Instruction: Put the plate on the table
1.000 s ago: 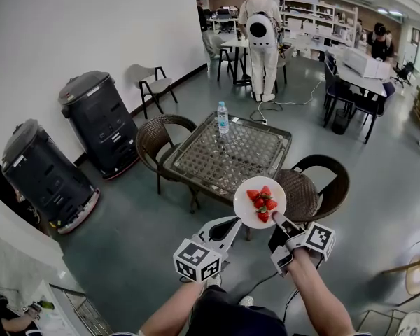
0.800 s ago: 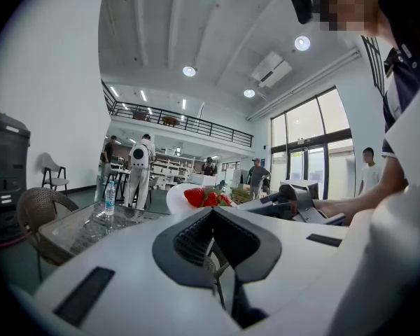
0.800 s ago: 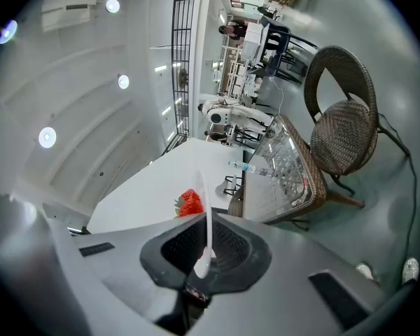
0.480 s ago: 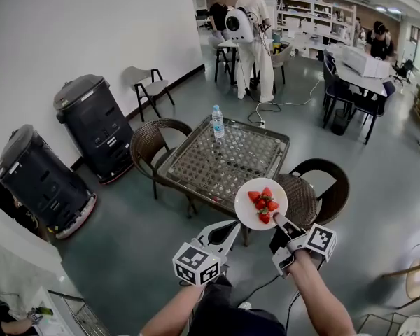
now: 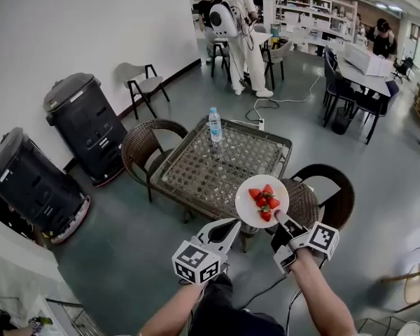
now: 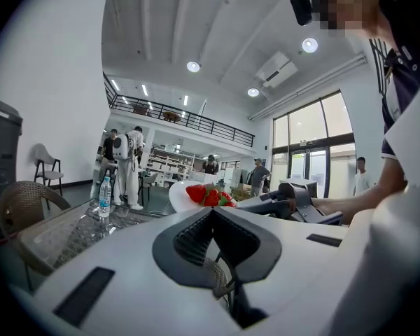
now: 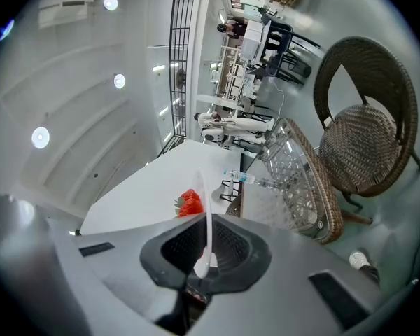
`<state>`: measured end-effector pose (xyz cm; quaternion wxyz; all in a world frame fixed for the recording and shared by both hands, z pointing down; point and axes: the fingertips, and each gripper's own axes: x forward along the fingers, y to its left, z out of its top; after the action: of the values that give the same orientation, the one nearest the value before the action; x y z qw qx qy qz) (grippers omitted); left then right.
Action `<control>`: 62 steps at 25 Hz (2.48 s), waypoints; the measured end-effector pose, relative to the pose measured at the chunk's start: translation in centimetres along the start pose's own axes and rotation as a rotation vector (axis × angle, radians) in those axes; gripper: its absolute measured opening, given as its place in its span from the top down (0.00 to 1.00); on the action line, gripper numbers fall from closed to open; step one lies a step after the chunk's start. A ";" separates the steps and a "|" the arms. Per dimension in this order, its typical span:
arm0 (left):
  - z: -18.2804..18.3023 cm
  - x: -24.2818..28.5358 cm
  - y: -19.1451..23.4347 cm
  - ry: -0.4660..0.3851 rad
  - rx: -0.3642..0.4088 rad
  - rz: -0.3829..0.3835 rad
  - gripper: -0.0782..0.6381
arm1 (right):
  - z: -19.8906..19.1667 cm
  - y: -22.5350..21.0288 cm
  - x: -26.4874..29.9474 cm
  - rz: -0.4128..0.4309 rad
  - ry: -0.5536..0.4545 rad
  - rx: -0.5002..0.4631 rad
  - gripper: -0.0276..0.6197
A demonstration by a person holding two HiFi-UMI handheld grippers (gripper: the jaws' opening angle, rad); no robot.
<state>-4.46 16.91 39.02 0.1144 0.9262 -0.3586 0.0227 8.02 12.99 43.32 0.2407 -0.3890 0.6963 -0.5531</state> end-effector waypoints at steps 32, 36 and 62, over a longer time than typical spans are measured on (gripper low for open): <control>3.6 13.4 21.0 0.073 -0.088 -0.169 0.88 | 13.2 -1.9 17.9 -0.108 -0.215 0.005 0.94; 3.3 14.6 21.3 0.082 -0.093 -0.151 0.88 | 14.3 -2.9 18.5 -0.110 -0.203 0.016 0.94; -3.4 28.4 26.2 0.189 -0.131 0.023 0.88 | 24.4 -17.8 28.5 -0.232 0.012 0.067 0.94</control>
<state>-0.84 -19.83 50.94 0.2076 0.9064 -0.3574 0.0877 14.99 -25.79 56.45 0.1839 -0.4555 0.6293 -0.6023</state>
